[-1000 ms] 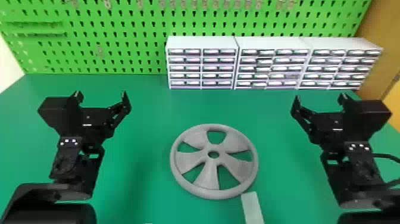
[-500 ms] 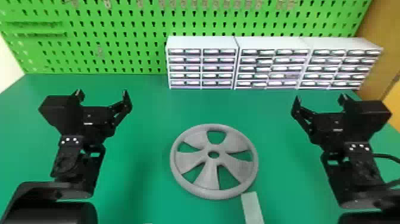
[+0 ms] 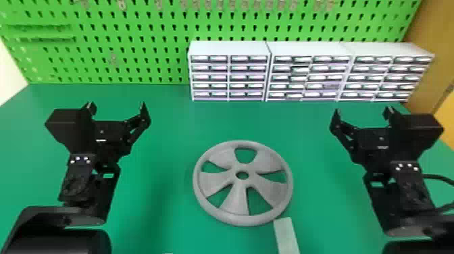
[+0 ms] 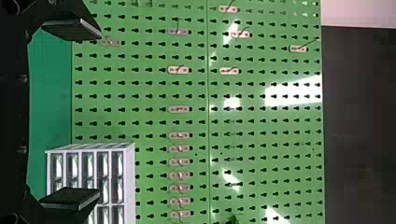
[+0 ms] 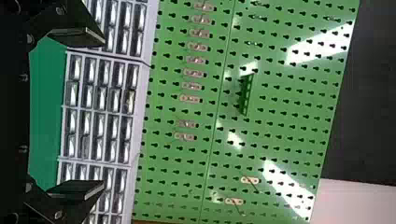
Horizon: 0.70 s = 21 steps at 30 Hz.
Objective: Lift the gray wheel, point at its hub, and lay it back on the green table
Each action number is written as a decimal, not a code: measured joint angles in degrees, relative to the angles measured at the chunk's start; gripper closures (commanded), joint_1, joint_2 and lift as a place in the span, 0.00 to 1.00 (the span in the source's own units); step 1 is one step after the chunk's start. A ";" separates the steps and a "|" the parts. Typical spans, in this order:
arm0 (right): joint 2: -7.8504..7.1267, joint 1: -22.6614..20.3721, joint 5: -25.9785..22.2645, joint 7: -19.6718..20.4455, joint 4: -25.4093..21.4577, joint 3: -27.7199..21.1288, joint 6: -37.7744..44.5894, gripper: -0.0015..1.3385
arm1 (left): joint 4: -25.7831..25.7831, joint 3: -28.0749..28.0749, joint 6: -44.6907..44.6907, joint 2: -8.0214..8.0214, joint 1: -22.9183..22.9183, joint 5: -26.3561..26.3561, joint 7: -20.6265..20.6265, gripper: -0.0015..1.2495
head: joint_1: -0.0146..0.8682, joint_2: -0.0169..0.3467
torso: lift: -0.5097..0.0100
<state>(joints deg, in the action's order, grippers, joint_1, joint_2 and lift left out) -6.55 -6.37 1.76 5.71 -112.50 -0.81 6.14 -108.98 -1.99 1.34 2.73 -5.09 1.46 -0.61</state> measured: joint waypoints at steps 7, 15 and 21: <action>-0.09 0.04 0.00 0.00 0.00 0.04 -0.07 0.16 | 0.00 0.04 -0.11 -0.01 -0.01 0.03 0.00 0.08 | 0.80 0.18 | 0.80; -0.13 0.04 0.00 0.00 0.00 0.10 -0.12 0.16 | 0.01 0.09 -0.11 -0.01 -0.01 0.03 0.00 0.08 | 0.80 0.18 | 0.80; -0.21 0.12 0.00 0.00 0.00 0.28 -0.15 0.16 | 0.12 0.20 -0.11 -0.01 -0.01 0.03 0.00 0.08 | 0.80 0.18 | 0.80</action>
<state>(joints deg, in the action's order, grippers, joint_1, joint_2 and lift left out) -6.76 -6.25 1.76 5.71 -112.50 -0.53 5.99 -108.86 -1.80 1.23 2.72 -5.10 1.49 -0.61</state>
